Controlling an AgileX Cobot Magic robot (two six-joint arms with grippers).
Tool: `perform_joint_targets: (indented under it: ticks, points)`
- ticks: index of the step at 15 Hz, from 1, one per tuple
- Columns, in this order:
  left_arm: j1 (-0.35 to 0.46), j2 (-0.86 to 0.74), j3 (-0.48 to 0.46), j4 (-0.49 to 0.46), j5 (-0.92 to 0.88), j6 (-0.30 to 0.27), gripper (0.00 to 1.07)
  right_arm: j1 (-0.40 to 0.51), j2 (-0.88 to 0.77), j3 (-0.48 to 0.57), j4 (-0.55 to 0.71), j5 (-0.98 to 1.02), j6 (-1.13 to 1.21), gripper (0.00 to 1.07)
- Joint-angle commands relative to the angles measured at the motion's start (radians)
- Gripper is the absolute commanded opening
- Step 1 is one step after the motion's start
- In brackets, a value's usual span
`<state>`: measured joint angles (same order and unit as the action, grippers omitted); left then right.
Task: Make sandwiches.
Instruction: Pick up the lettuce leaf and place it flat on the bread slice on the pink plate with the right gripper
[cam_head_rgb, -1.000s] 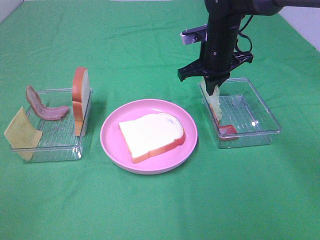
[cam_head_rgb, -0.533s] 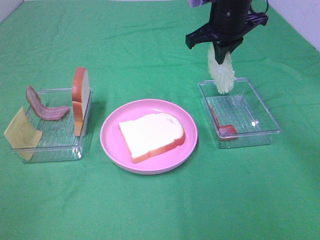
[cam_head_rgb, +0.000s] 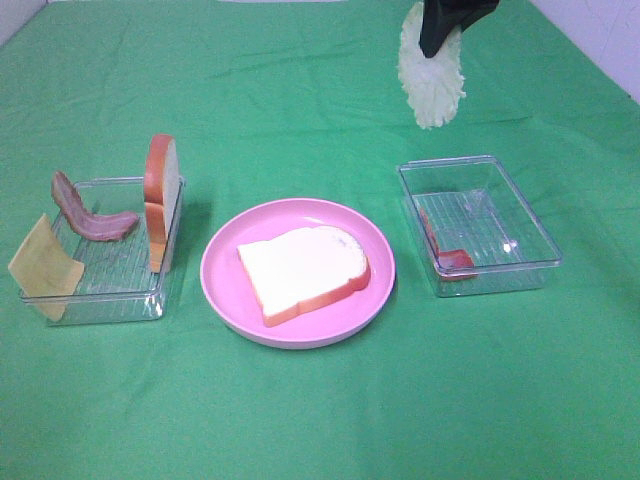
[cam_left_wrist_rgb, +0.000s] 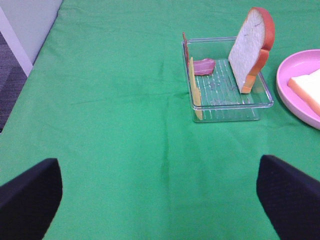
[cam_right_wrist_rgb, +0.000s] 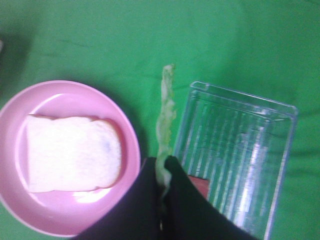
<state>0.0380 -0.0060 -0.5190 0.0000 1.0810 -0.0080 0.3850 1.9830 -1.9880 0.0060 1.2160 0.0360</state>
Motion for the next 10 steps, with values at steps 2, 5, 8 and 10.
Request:
perform_joint_targets:
  ticks: [2, 5, 8, 10]
  points:
    - [0.001, -0.014, 0.001, 0.0, -0.005, 0.0, 1.01, 0.013, 0.0, -0.004, 0.159, 0.092, -0.029, 0.0]
    - [0.001, -0.014, 0.001, 0.0, -0.005, 0.0, 1.01, 0.152, 0.012, 0.0, 0.168, 0.056, -0.065, 0.0]
    - [0.001, -0.014, 0.001, 0.0, -0.005, 0.0, 1.01, 0.261, 0.057, 0.0, 0.17, 0.029, -0.064, 0.0]
    - [0.001, -0.014, 0.001, 0.0, -0.005, 0.0, 1.01, 0.309, 0.099, 0.0, 0.17, 0.012, -0.064, 0.0]
